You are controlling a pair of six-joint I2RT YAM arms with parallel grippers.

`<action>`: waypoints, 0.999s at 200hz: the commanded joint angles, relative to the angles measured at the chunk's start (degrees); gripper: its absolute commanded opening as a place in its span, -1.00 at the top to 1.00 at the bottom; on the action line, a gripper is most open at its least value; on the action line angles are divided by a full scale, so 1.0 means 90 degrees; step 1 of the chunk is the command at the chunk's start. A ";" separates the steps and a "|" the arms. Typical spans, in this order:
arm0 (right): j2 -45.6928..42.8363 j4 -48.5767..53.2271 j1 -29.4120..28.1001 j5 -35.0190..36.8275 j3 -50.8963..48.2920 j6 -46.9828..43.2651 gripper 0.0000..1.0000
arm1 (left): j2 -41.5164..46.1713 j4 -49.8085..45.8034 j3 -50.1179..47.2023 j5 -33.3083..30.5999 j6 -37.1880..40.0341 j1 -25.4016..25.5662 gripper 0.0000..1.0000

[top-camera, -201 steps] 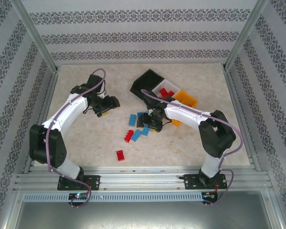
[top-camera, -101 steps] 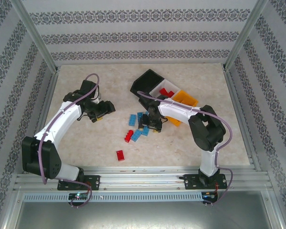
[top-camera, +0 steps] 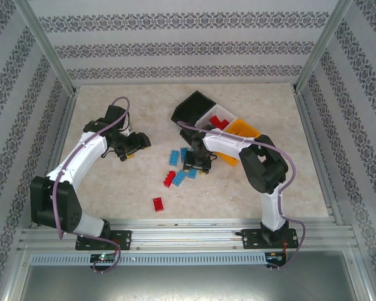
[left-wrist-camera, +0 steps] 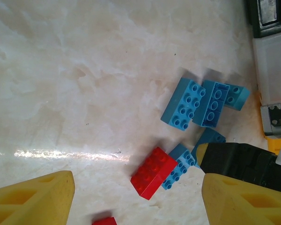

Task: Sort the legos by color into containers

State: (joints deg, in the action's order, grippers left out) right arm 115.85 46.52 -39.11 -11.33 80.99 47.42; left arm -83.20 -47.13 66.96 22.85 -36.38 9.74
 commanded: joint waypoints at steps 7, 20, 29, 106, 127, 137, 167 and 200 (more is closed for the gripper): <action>0.0134 0.0194 0.0069 0.0080 0.0147 -0.0150 0.16 | -0.0007 0.0131 0.0080 0.0036 0.0066 -0.0084 -0.46; 0.0130 0.0212 0.0079 0.0053 0.0127 -0.0174 0.30 | -0.0011 0.0121 0.0081 0.0043 0.0065 -0.0084 -0.46; 0.0098 0.0207 0.0086 0.0047 0.0105 -0.0176 0.36 | -0.0007 0.0115 0.0080 0.0039 0.0070 -0.0082 -0.46; -0.1119 -0.0243 0.0570 -0.0860 0.0268 -0.0280 0.42 | 0.0394 0.0063 -0.0368 -0.0089 0.0219 -0.0070 -0.65; -0.1271 -0.0632 0.0895 -0.1232 0.0703 -0.0218 0.41 | 0.0513 0.0046 -0.0533 -0.0008 0.0311 -0.0028 -0.72; -0.1196 -0.0743 0.1027 -0.1303 0.1066 -0.0288 0.41 | 0.0544 0.0010 -0.0590 -0.0035 0.0322 0.0062 -0.82; -0.0422 -0.0623 0.1534 -0.1552 0.2367 -0.0329 0.41 | 0.0600 -0.0067 -0.0799 -0.0227 0.0340 0.0449 -1.00; 0.0670 -0.0108 0.1925 -0.1435 0.4065 -0.0318 0.41 | 0.0691 0.0042 -0.1060 -0.0193 0.0263 0.0864 -1.00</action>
State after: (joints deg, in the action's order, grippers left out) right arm 114.65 41.71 -23.83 -23.59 109.01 44.97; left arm -78.56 -46.74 58.76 21.96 -34.68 14.85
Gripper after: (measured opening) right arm 0.296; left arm 0.999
